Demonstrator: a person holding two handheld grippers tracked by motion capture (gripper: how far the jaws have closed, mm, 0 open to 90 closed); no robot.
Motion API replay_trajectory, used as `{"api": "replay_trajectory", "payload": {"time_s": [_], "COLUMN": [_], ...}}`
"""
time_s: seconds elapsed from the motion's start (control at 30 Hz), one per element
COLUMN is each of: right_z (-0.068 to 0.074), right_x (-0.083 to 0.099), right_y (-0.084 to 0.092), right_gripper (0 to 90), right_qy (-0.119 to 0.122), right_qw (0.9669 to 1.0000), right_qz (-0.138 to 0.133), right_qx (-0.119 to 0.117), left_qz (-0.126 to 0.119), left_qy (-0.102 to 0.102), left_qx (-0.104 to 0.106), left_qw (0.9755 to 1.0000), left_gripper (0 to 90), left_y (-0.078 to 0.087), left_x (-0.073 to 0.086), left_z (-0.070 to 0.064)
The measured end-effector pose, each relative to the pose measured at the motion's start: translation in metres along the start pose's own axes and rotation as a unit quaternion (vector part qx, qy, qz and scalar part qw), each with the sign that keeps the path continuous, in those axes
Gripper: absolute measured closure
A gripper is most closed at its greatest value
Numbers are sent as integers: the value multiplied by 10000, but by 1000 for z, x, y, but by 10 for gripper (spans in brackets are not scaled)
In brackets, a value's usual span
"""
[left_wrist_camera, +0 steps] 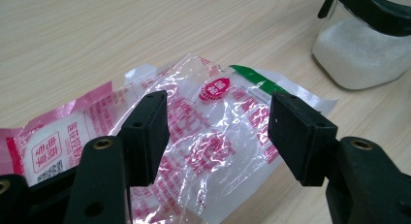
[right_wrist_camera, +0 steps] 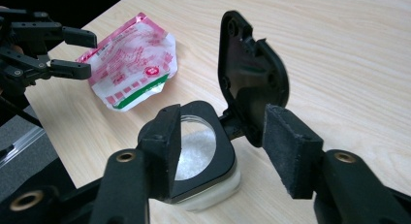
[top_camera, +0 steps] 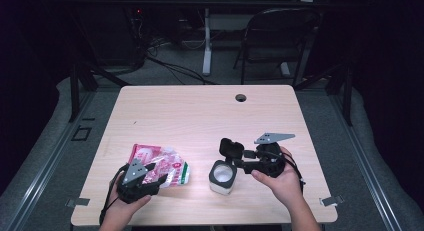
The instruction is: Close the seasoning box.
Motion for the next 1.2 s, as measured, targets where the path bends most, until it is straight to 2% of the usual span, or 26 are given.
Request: {"api": "replay_trajectory", "payload": {"time_s": [0.17,0.3,0.43,0.47,0.6,0.77,0.9,1.1,1.2], "right_z": [-5,-8,-15,-16,-21,-26,-27,-31,-32], "right_x": [-6,-13,-15,-16,-17,-23,-27,-31,-31], "right_y": [4,5,5,4,2,0,-4,-12,-14], "right_gripper": [441,431,432,432,437,440,440,440,441], "right_qy": [-50,-41,58,41,20,30,-55,-32,-93], "right_qw": [9998,9995,9988,9989,9990,9987,9986,9984,9981], "right_qz": [-76,-83,8,-43,69,93,155,177,249], "right_qx": [157,288,494,455,445,501,503,532,560], "left_qz": [-13,-46,-42,-33,-23,-9,5,36,34], "left_qy": [212,246,340,374,473,459,442,392,360], "left_qx": [-48,-254,-243,-229,-210,-248,-282,-301,-309], "left_qw": [9998,9994,9991,9990,9987,9986,9986,9988,9989], "left_gripper": [396,389,393,394,399,399,398,397,397], "left_y": [3,5,7,8,8,9,9,9,9], "left_x": [2,3,5,5,7,9,9,10,9], "left_z": [9,18,21,21,25,29,30,29,28]}}
Point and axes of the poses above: each handheld gripper's, and its own axes: y roughly backward along the jaws, x roughly out of its underside, z roughly to its left, the point moved 7 cm from there along -y, roughly forward along the jaws, and after that the axes turned 3 degrees about -y, right-handed, at the moved point
